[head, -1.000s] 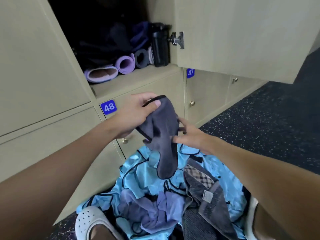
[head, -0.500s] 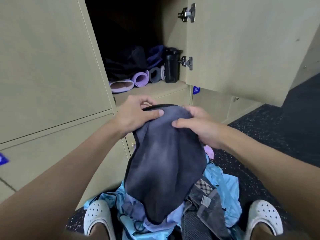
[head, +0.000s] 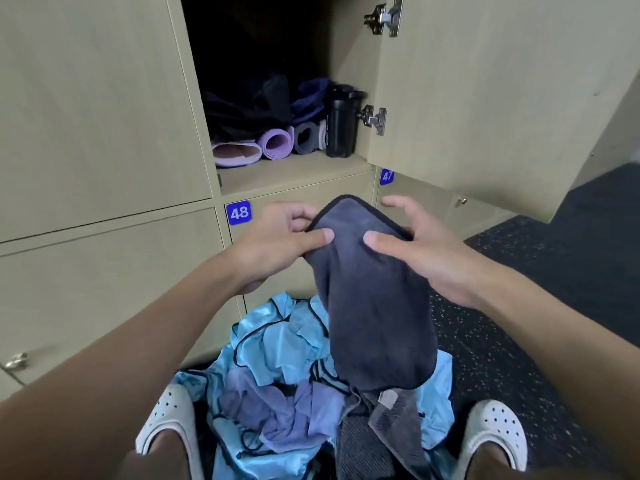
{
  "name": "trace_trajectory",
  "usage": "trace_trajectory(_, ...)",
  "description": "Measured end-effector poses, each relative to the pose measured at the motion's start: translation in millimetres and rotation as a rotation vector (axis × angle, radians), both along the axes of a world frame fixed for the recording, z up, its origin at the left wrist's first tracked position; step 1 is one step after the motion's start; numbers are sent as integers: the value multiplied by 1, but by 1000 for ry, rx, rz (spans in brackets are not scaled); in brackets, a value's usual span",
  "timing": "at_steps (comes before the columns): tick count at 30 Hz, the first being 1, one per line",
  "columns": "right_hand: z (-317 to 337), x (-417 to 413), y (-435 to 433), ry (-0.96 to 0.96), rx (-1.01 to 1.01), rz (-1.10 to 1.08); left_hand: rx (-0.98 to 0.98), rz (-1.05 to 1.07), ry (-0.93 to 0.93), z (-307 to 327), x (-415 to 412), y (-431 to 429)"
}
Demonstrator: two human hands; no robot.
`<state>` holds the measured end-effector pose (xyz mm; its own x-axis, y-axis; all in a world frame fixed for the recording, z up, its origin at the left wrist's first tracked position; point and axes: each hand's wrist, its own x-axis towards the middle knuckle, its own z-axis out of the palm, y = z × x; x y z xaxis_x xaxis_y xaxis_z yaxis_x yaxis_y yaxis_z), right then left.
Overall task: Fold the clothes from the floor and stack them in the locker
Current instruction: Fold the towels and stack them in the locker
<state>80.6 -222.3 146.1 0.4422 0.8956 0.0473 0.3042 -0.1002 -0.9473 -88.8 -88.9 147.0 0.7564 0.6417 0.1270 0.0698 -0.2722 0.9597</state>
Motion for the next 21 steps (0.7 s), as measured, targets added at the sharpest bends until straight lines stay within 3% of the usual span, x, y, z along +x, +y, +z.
trace_trajectory(6, -4, -12, 4, -163, 143, 9, 34, 81, -68, 5, 6, -15)
trace_trajectory(11, 2, -11, 4, -65, 325, -105, 26, 2, 112, 0, 1, -16)
trace_trajectory(16, -17, -10, -3, -61, 102, 34, -29, 29, -57, 11, 5, -20)
trace_trajectory(21, -18, -22, 4, 26, 241, -18, -19, 72, -58, 6, 10, -20)
